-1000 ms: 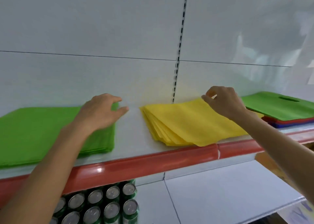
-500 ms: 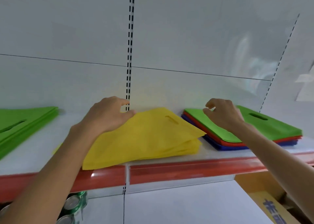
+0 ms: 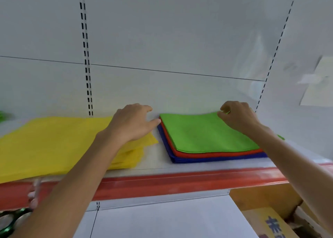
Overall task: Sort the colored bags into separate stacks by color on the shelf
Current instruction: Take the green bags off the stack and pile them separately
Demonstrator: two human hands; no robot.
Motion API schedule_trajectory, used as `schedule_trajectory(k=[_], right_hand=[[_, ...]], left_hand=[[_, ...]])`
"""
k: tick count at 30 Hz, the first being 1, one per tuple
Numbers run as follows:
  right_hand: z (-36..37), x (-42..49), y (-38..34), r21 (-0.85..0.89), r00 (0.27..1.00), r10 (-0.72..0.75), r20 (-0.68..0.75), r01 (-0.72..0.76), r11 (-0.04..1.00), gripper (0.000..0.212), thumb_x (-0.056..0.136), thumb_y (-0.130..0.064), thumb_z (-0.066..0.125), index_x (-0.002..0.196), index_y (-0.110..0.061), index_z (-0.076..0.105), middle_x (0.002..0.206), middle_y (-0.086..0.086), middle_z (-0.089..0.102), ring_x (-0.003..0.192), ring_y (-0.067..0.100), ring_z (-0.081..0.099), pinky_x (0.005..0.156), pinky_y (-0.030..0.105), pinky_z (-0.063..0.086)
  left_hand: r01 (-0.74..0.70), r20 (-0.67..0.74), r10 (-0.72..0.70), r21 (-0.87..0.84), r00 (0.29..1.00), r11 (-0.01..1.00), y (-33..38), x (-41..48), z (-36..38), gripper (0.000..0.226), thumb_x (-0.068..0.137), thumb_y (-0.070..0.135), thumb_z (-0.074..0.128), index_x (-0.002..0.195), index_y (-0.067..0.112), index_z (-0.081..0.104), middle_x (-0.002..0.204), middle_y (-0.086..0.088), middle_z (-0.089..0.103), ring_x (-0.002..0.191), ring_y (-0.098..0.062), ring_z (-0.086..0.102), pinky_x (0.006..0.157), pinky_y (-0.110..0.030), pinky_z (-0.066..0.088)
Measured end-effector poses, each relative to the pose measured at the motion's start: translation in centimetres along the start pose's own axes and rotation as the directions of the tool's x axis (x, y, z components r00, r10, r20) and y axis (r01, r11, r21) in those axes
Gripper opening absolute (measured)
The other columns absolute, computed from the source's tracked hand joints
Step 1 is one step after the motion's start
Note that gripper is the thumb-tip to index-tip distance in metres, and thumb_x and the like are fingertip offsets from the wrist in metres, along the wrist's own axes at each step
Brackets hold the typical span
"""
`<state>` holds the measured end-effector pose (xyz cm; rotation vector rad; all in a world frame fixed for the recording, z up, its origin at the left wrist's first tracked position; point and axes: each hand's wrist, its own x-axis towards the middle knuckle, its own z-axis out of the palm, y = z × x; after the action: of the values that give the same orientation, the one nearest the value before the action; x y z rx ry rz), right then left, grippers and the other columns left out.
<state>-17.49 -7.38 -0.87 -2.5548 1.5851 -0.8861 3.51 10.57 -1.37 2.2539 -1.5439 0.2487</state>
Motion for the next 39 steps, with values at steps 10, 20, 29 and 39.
schedule_trajectory(k=[10,20,29,39], right_hand=[[-1.0,4.6,10.9,-0.218,0.991,0.084,0.104,-0.059,0.974,0.034,0.091,-0.032,0.053,0.113,-0.008,0.060,0.114,0.014,0.061,0.101,0.031,0.058,0.071,0.030,0.038],[2.1,5.6,14.4,-0.148,0.977,0.137,0.165,-0.113,0.983,0.053,0.091,-0.055,0.048,0.107,-0.005,0.060,0.116,0.016,0.060,0.106,0.034,0.057,0.074,0.033,0.035],[2.3,5.4,14.3,-0.175,0.996,0.043,0.076,-0.029,0.984,0.042,0.093,-0.045,0.049,0.098,-0.005,0.061,0.108,0.015,0.062,0.097,0.033,0.058,0.069,0.031,0.035],[2.3,5.2,14.3,-0.166,0.999,0.003,0.048,0.005,0.986,0.040,0.093,-0.043,0.052,0.095,-0.004,0.059,0.102,0.014,0.061,0.081,0.028,0.049,0.067,0.031,0.035]], left_hand=[[0.181,0.078,-0.195,0.163,0.978,0.970,10.4,4.9,7.5,0.056,0.092,0.053,0.040,0.129,0.013,0.048,0.132,-0.016,0.045,0.124,-0.035,0.040,0.099,-0.040,0.032],[0.241,0.108,-0.271,0.228,0.957,0.943,10.4,5.5,10.7,0.060,0.093,0.055,0.032,0.135,0.014,0.045,0.136,-0.020,0.043,0.125,-0.034,0.041,0.099,-0.039,0.034],[0.217,0.088,-0.251,0.283,0.964,0.934,10.5,5.4,11.4,0.057,0.097,0.048,0.025,0.134,0.010,0.047,0.135,-0.026,0.042,0.127,-0.034,0.037,0.103,-0.039,0.031],[0.148,0.010,-0.154,0.222,0.988,0.964,10.9,5.0,11.1,0.053,0.097,0.043,0.030,0.110,0.002,0.062,0.113,-0.015,0.057,0.109,-0.030,0.048,0.091,-0.038,0.039]])
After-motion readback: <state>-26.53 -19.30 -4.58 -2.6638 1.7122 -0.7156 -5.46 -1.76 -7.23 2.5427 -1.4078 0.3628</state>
